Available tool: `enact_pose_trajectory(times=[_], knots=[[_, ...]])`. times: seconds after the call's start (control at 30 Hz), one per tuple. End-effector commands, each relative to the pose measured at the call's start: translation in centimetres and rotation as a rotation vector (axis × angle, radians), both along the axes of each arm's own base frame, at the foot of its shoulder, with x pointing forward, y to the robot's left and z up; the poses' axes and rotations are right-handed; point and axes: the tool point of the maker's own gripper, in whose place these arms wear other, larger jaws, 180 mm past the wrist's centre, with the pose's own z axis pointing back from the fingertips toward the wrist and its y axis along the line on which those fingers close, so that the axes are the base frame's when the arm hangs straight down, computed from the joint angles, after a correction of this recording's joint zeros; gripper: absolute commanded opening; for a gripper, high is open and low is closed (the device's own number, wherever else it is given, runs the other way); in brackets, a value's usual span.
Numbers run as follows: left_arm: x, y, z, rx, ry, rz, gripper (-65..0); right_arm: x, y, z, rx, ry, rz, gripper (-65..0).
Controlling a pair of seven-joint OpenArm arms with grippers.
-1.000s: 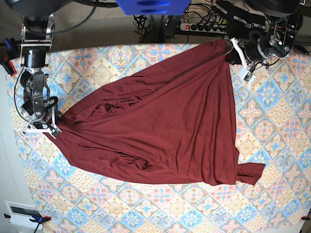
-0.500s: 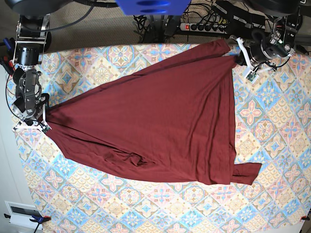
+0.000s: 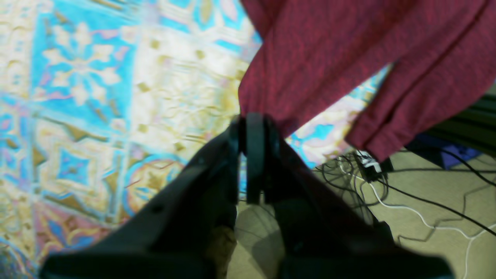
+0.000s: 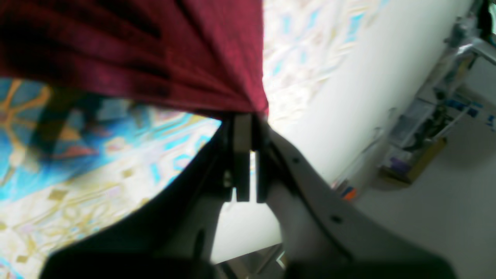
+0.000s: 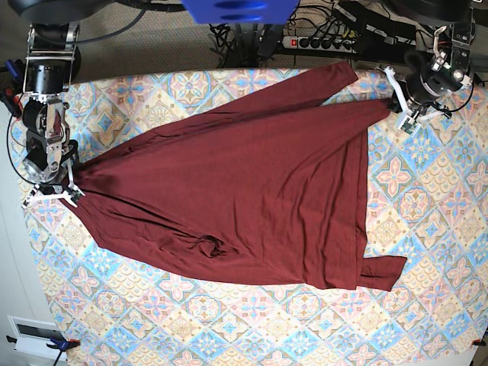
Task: Layout the t-shirt on the table in an organized manner, then fold the t-shirt properly
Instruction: 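Release the shirt with the left gripper and lift it away, then lower both grippers onto the shirt's hem edges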
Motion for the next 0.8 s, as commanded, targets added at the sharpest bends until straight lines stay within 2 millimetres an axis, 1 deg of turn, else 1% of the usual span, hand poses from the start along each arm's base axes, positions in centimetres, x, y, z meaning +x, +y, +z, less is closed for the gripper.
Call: enact_pose_trajectory(times=[0.0,0.07,0.13,0.2,0.3,0.37,0.43,0.5,0.57,0.7,0.73,0.77], knots=[[0.7,0.9,1.1,0.015,-0.031,0.014,-61.6,1.3,-1.7,2.9,-0.061,-0.061,-0.018,-65.0],[1.2,1.3,2.0,-0.042,-0.068,0.077,-57.4,1.3,-1.7,2.7,-0.06,-0.057,-0.017,-65.0],[1.7,1.8,2.9,-0.087,-0.093,0.125,-50.8,1.3,-1.7,2.7,-0.058,-0.056,-0.018,-65.0],[1.6,2.8,3.0,-0.108,-0.078,0.172,-44.2,1.3,-1.7,2.6,-0.058,-0.055,-0.019,-65.0],[3.2,4.5,3.3,-0.162,-0.092,0.253,-36.4,1.3,-1.7,2.6,-0.058,-0.055,-0.019,-65.0],[4.7,5.8,3.6,-0.189,-0.115,0.307,-33.6,1.3,-1.8,2.6,-0.058,-0.056,-0.021,-65.0],[6.3,7.4,3.5,-0.217,-0.137,0.367,-32.3,1.3,-1.8,2.7,-0.057,-0.057,-0.022,-65.0],[8.5,8.9,3.6,-0.242,-0.174,0.422,-32.2,1.3,-1.8,2.6,-0.058,-0.056,-0.021,-65.0],[10.8,9.7,3.7,-0.301,-0.209,0.483,-32.2,1.3,-1.7,2.6,-0.058,-0.055,-0.019,-65.0],[16.2,11.6,4.9,-0.413,-0.287,0.592,-32.2,1.4,-1.5,2.8,-0.059,-0.061,-0.012,-65.0],[17.7,11.7,4.7,-0.442,-0.287,0.617,-32.2,1.5,-1.4,2.8,-0.06,-0.063,-0.01,-65.0],[19.3,11.2,4.5,-0.462,-0.284,0.625,-32.2,1.4,-1.4,2.8,-0.057,-0.062,-0.008,-65.0]])
